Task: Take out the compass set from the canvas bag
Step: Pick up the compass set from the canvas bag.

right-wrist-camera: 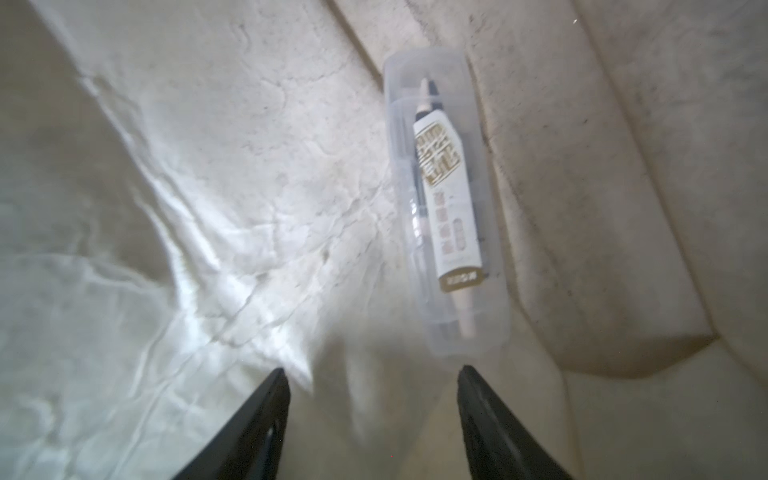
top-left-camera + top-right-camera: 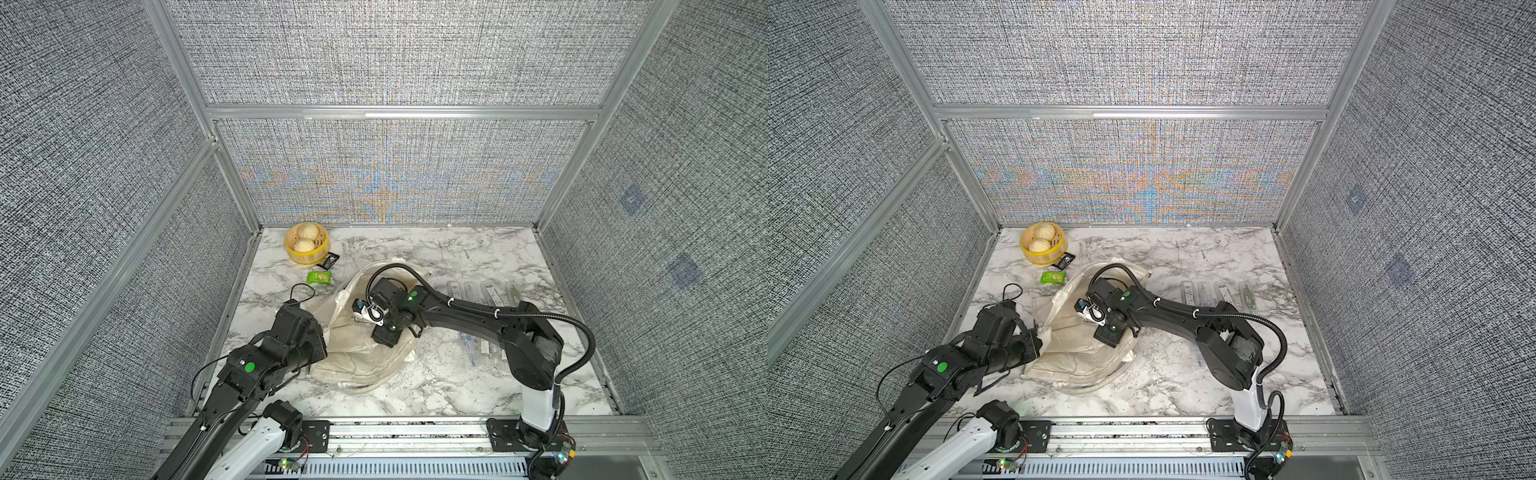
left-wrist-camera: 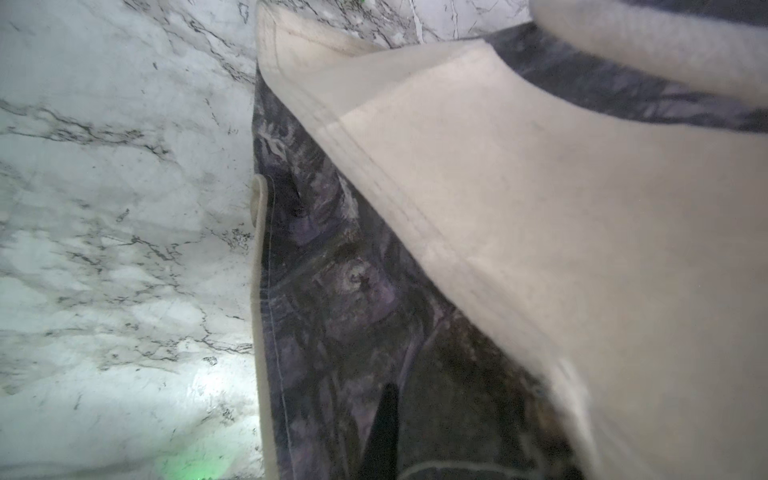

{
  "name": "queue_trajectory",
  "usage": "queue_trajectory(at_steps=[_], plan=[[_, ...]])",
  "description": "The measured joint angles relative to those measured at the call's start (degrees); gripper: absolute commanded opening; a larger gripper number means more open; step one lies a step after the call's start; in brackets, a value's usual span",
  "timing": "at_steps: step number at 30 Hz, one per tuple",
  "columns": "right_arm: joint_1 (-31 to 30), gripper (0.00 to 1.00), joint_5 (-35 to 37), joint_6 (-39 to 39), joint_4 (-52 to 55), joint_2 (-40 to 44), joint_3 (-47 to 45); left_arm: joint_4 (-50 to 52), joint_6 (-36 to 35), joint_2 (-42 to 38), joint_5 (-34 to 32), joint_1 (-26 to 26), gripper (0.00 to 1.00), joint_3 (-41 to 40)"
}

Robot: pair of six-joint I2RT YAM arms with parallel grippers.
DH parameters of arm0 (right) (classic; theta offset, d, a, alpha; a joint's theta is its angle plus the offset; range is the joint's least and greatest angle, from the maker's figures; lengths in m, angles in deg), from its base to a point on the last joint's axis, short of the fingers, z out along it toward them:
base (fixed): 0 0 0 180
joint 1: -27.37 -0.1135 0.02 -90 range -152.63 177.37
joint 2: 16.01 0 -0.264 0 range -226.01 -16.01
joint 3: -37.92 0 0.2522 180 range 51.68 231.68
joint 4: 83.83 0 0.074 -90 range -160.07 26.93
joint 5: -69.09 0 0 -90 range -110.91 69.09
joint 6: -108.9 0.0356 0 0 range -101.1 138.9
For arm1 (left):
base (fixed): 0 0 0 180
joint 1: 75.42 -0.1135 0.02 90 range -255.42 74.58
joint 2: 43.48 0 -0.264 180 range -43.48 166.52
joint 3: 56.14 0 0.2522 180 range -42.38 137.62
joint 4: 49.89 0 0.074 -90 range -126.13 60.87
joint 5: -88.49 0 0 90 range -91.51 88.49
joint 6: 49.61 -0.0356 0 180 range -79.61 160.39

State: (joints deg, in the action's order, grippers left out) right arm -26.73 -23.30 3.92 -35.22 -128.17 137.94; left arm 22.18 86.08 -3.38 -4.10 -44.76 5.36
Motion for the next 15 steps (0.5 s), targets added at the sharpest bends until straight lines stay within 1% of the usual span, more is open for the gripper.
queue_trajectory(at_steps=[2,4,7,12,15], plan=[[1.0,0.69,-0.2,-1.1,-0.4,-2.5,3.5,0.0,0.2,0.4,-0.3,0.0,0.0,0.0],[1.8,0.75,-0.9,-1.7,-1.2,-4.7,7.1,-0.2,0.4,0.8,-0.4,0.0,0.0,0.0],[2.4,0.83,-2.7,-2.3,-1.0,-8.0,11.3,-0.3,0.6,0.8,-0.5,0.0,0.0,0.0],[4.0,0.86,-6.9,-2.2,1.2,-14.3,17.9,0.0,0.9,-0.1,-0.9,0.0,0.0,0.0],[5.4,0.88,-8.7,-1.6,2.3,-16.9,19.3,-0.4,0.8,0.0,-0.9,0.0,0.0,0.0]])
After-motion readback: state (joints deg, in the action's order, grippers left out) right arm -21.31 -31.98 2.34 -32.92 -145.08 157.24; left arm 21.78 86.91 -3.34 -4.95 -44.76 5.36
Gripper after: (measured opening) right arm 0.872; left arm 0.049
